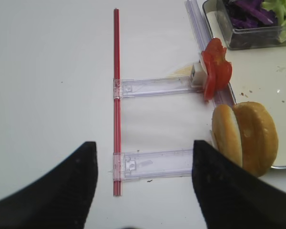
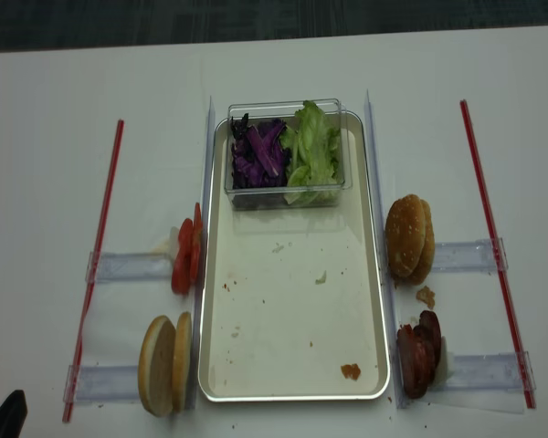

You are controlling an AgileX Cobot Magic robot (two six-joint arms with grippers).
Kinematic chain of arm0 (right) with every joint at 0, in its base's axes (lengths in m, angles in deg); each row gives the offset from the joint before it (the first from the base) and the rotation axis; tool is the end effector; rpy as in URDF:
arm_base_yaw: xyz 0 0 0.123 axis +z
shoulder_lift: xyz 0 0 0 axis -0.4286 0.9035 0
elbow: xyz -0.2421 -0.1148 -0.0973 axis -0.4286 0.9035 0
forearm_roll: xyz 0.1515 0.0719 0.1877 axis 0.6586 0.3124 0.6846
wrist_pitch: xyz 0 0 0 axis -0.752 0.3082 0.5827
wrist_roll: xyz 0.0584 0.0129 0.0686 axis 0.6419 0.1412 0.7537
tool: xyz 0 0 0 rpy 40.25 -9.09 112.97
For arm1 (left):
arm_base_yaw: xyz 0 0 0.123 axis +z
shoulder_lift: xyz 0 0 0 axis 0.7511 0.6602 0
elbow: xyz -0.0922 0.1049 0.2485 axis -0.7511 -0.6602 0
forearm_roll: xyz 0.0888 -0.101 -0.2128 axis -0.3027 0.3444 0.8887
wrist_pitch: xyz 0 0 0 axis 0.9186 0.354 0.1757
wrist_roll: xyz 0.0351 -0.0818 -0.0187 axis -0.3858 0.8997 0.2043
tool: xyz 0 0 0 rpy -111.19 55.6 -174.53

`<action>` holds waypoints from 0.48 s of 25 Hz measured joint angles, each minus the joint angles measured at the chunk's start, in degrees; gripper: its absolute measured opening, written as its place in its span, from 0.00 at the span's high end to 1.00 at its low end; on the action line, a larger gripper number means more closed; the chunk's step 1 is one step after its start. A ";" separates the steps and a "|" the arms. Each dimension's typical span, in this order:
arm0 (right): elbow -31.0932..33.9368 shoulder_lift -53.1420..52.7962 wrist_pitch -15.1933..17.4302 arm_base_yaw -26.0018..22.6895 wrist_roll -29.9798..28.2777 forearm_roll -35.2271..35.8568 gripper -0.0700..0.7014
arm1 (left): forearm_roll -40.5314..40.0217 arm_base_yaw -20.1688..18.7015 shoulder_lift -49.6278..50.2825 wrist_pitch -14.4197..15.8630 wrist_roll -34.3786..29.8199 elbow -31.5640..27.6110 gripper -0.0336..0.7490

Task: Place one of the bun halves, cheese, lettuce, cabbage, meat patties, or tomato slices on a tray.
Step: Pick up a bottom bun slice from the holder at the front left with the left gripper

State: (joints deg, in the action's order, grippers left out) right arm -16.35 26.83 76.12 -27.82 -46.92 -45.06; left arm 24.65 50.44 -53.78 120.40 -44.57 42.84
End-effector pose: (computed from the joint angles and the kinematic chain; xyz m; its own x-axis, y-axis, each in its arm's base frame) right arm -0.0074 0.0120 0.2626 -0.5347 -0.0140 -0.8449 -0.0844 0.9957 0.0370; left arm -0.0117 -0.0035 0.2644 -0.5579 -0.0018 -0.8299 0.0064 1.0000 -0.0064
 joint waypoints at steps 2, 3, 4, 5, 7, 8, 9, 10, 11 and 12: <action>0.00 0.00 0.00 0.00 0.00 0.00 0.01 | 0.00 0.00 0.00 0.00 0.00 0.00 0.43; 0.00 0.00 0.00 0.00 0.00 0.00 0.01 | 0.00 0.00 0.00 0.00 0.00 0.00 0.43; 0.00 0.00 0.00 0.00 0.00 0.00 0.01 | 0.00 0.00 0.00 0.00 0.00 0.00 0.43; 0.00 0.00 0.00 0.00 0.00 0.00 0.01 | 0.00 0.00 0.00 0.00 0.00 0.00 0.43; 0.00 0.00 0.00 0.00 0.00 0.00 0.01 | 0.00 0.00 0.00 0.00 0.00 0.00 0.43; 0.00 0.00 0.00 0.00 0.00 0.00 0.01 | 0.00 0.00 0.00 0.00 0.00 0.00 0.43; 0.00 0.00 0.00 0.00 0.00 0.00 0.01 | 0.00 0.00 0.00 0.00 0.00 0.00 0.43; 0.00 0.00 0.00 0.00 0.00 0.00 0.01 | 0.00 0.00 0.00 0.00 0.00 0.00 0.43; 0.00 0.00 0.00 0.00 0.00 0.00 0.01 | 0.00 0.00 0.00 0.00 0.00 0.00 0.43; 0.00 0.00 0.00 0.00 0.00 0.00 0.01 | 0.00 0.00 0.00 0.00 0.00 0.00 0.43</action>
State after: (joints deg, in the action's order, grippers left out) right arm -16.35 26.83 76.12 -27.82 -46.92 -45.06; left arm 24.65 50.44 -53.78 120.40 -44.57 42.84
